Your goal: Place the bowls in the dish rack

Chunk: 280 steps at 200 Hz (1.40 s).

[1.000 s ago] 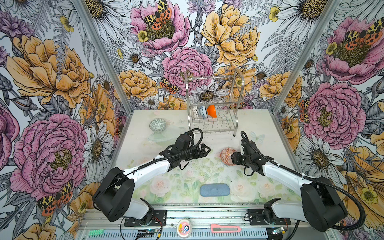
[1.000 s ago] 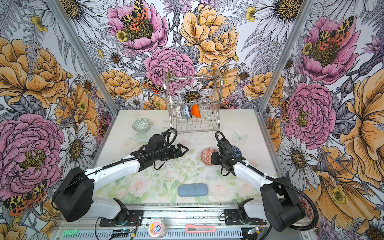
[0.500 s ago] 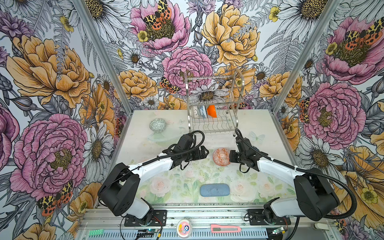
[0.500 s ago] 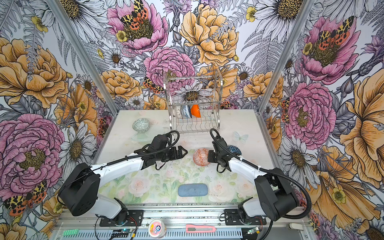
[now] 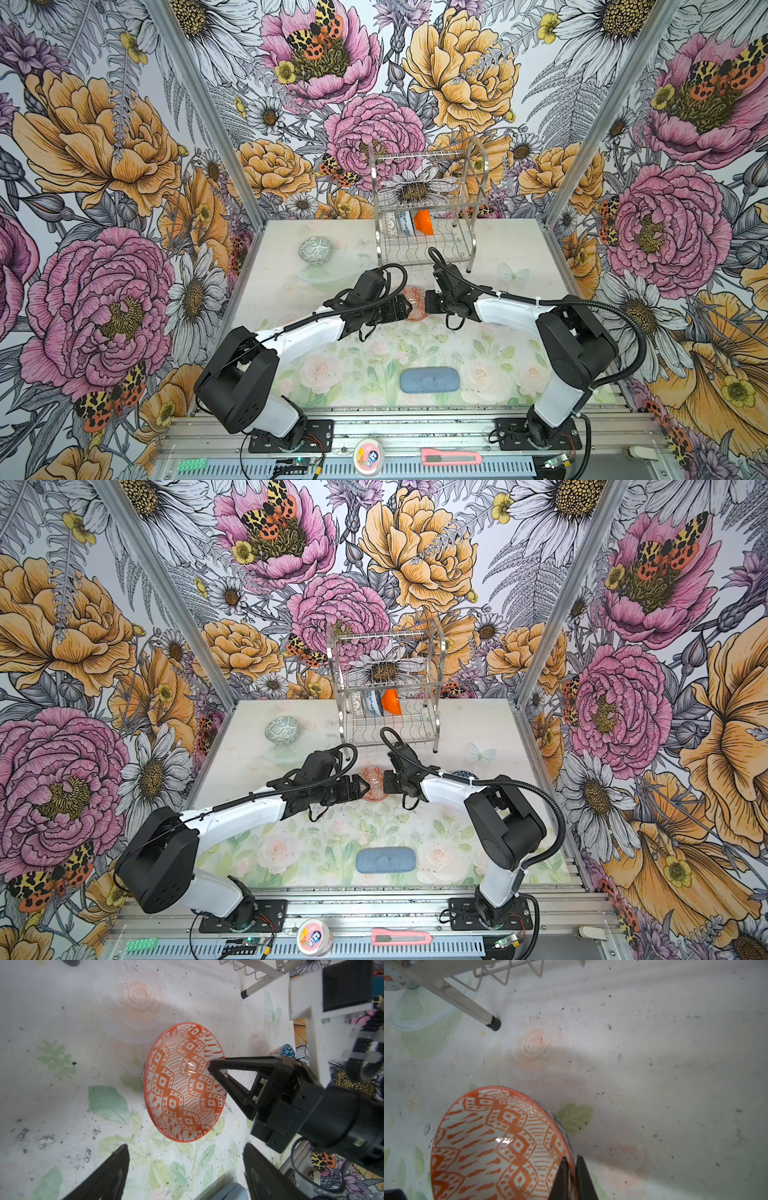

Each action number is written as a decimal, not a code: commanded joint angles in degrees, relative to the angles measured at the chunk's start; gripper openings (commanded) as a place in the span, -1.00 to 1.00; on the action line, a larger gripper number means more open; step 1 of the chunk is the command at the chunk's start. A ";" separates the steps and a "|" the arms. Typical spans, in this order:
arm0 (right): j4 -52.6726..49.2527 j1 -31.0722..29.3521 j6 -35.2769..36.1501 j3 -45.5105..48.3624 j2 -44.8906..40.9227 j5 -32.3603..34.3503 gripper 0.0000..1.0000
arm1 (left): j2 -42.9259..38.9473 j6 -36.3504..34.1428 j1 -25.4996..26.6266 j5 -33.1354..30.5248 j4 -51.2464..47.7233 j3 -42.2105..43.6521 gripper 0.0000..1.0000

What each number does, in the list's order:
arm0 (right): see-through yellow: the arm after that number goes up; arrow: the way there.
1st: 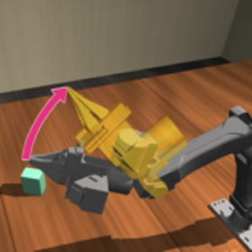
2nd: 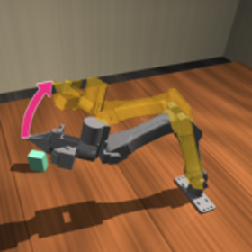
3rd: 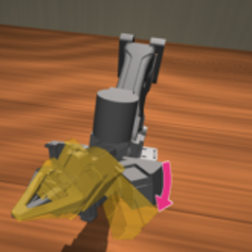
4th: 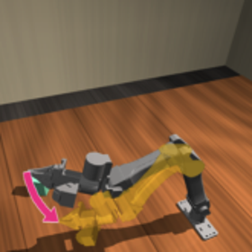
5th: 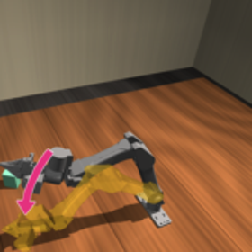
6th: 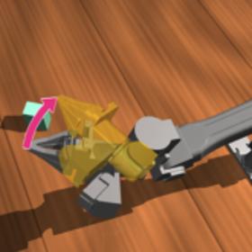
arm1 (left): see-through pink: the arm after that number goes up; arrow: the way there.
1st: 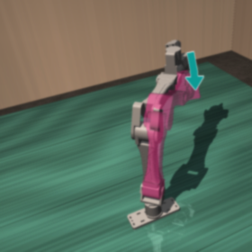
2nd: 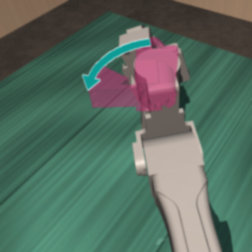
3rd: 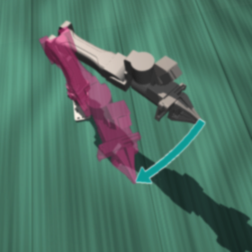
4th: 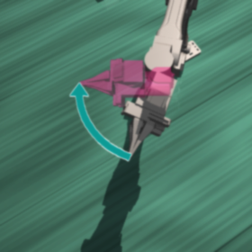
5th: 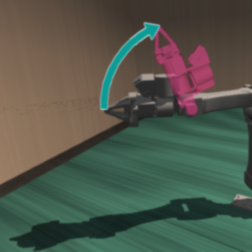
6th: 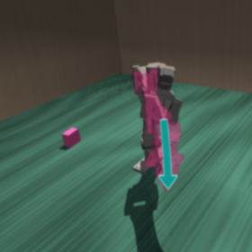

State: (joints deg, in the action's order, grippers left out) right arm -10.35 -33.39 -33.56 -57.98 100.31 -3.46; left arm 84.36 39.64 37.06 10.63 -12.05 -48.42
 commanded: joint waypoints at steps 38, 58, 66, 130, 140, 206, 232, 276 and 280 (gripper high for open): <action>3.37 -0.55 -0.63 -4.09 1.49 -0.95 -0.72 | 1.10 -1.04 -3.28 -1.54 1.07 1.69 0.44; 3.39 -0.72 -0.27 -3.89 1.21 -0.99 -0.65 | 2.40 -1.05 -3.32 -2.16 1.33 0.82 0.36; 3.48 -0.74 -0.15 -3.73 1.03 -0.89 -0.62 | 3.16 -1.05 -3.35 -2.17 1.48 0.36 0.35; 3.36 -0.63 0.91 -2.58 -1.64 -0.32 -0.37 | 7.41 -1.24 -2.56 -3.86 1.33 -2.87 0.09; 3.32 -0.54 1.00 -2.24 -2.16 -0.29 -0.33 | 7.68 -1.39 -2.32 -4.37 1.33 -3.21 0.04; 3.32 1.72 1.37 0.55 -6.55 -0.33 0.00 | 11.30 -2.13 -1.07 -6.72 0.00 -6.61 -0.18; 3.32 3.72 1.61 2.62 -9.36 -0.40 0.20 | 12.16 -2.70 -0.46 -8.65 -1.04 -7.68 -0.22; 3.36 7.02 2.20 6.55 -14.43 -1.19 0.63 | 15.75 -3.65 0.85 -10.60 -3.10 -10.48 -0.31; 3.25 7.37 2.21 6.85 -14.82 -1.35 0.69 | 16.08 -3.74 0.97 -10.75 -3.27 -10.72 -0.31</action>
State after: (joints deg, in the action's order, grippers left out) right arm -7.86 -27.35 -31.99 -52.95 89.19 -4.34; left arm 98.41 37.43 37.01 2.66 -13.45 -56.97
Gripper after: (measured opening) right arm 0.791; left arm 0.349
